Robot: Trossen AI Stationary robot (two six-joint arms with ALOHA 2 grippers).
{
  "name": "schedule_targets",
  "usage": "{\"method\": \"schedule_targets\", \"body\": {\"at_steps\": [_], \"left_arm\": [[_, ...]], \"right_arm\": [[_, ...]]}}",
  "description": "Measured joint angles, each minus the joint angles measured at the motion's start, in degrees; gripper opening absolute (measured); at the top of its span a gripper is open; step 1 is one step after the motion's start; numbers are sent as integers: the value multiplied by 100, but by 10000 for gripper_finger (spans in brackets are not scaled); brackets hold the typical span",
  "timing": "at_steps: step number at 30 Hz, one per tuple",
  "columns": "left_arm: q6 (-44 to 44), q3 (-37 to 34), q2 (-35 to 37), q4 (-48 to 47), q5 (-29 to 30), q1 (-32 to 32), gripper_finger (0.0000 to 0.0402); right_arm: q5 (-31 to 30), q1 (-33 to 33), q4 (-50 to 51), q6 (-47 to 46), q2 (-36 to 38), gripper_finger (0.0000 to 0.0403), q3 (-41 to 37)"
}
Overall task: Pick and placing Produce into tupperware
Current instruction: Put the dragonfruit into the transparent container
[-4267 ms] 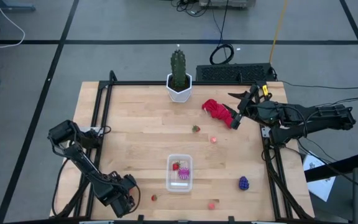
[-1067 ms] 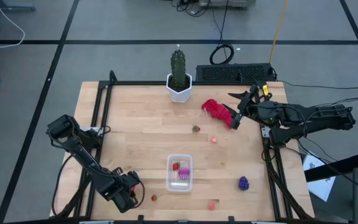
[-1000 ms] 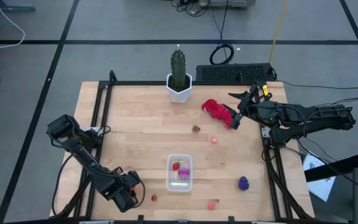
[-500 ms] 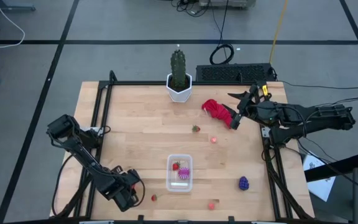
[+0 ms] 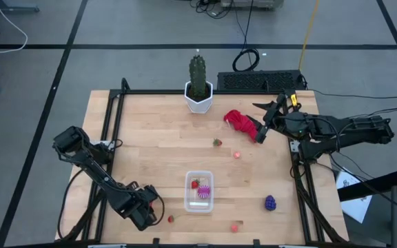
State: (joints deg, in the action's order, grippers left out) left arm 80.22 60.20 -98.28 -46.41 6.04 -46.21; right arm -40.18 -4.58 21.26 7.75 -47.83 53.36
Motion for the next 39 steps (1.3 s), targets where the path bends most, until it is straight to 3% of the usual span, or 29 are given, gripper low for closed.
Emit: {"method": "schedule_targets", "body": {"at_steps": [23,39], "left_arm": [[-1039,469,4,-19,143,600,212],[-2941,1731,9,-480,100,1868,212]], "right_arm": [[-1,0,2,44,0,219,0],[-2,-2,16,74,0,219,0]]}}
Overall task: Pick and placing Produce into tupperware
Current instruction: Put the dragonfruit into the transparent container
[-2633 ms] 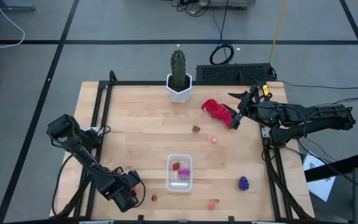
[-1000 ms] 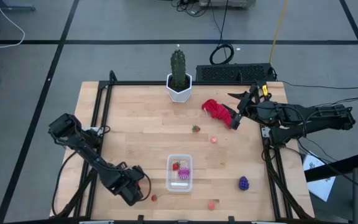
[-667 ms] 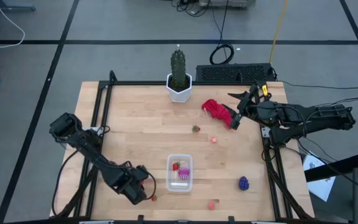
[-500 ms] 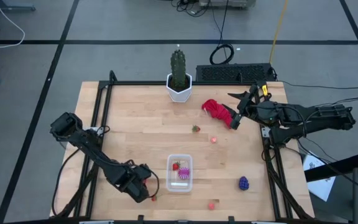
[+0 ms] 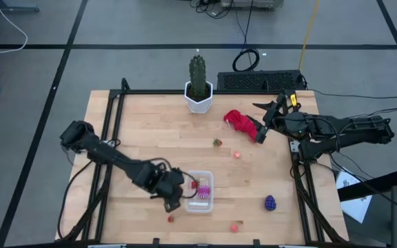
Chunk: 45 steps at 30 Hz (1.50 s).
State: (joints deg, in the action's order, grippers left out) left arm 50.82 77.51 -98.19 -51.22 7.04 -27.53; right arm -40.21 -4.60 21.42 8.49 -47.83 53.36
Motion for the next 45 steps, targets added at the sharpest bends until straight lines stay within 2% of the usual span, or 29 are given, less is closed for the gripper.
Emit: {"method": "schedule_targets", "body": {"at_steps": [10,16,21,25,33,38,45], "left_arm": [[-1005,586,-121,368,-194,708,212],[-1732,1392,-804,58,-489,915,212],[-1850,1959,-1370,-470,-564,1049,212],[-2064,2248,-1763,-552,-631,1096,212],[-2165,2315,-2092,-540,-762,1173,213],[-2158,2315,-2085,-450,-525,1176,222],[-2171,2317,-2293,-255,-572,1176,224]], "right_arm": [[0,2,92,228,0,219,0],[0,2,128,313,2,219,-2],[0,1,174,313,2,219,-2],[0,1,204,313,2,219,-2],[0,0,443,254,2,219,-2],[0,2,441,252,2,219,-2],[0,2,449,250,4,219,-2]]}}
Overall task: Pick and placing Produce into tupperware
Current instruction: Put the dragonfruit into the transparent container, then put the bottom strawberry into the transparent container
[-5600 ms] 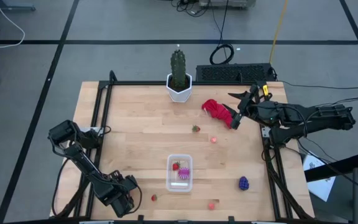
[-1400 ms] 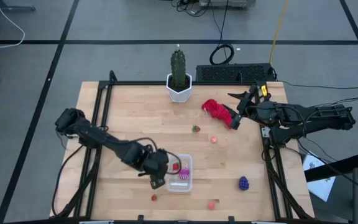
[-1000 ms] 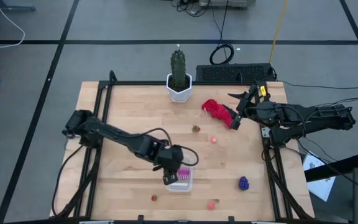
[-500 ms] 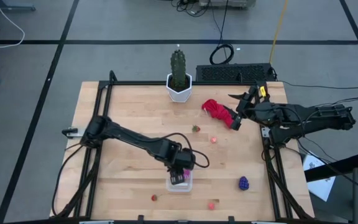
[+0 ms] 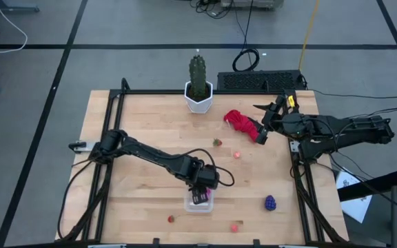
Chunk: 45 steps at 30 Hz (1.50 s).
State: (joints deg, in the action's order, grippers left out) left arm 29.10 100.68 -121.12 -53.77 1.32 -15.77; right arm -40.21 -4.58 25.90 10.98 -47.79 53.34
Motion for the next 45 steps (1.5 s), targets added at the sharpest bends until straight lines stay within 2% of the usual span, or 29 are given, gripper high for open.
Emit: {"method": "schedule_targets", "body": {"at_steps": [34,45], "left_arm": [[-39,-2,-48,3,-126,-50,226],[-49,-2,-48,7,-126,-50,294]], "right_arm": [[0,0,73,-138,-2,219,0],[0,0,74,-158,-2,219,0]]}}
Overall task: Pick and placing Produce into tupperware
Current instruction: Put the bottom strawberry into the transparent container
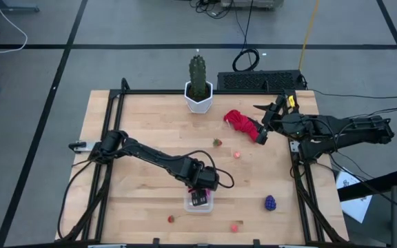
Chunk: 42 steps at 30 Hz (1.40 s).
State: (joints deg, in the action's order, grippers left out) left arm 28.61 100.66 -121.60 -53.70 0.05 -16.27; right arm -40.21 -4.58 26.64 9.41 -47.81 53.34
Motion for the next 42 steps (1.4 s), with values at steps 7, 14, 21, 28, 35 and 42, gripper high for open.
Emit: {"method": "schedule_targets", "body": {"at_steps": [7,14,21,28,35,42], "left_arm": [[-28,-7,135,-40,-7,-3,327],[78,-6,914,-550,123,-149,329],[1705,-4,1445,-1545,1041,-932,329],[3198,-1,1264,-1658,639,-1674,329],[4524,-7,1204,-1617,308,-1898,344],[5475,-46,1207,-1483,603,-1898,371]], "right_arm": [[0,-2,-3,-17,0,219,0],[0,-1,3,-42,-1,219,0],[1,-1,75,-124,-2,219,0],[2,0,64,-124,-2,219,0],[2,-2,62,-124,0,219,0],[2,-1,62,-98,-1,219,0]]}}
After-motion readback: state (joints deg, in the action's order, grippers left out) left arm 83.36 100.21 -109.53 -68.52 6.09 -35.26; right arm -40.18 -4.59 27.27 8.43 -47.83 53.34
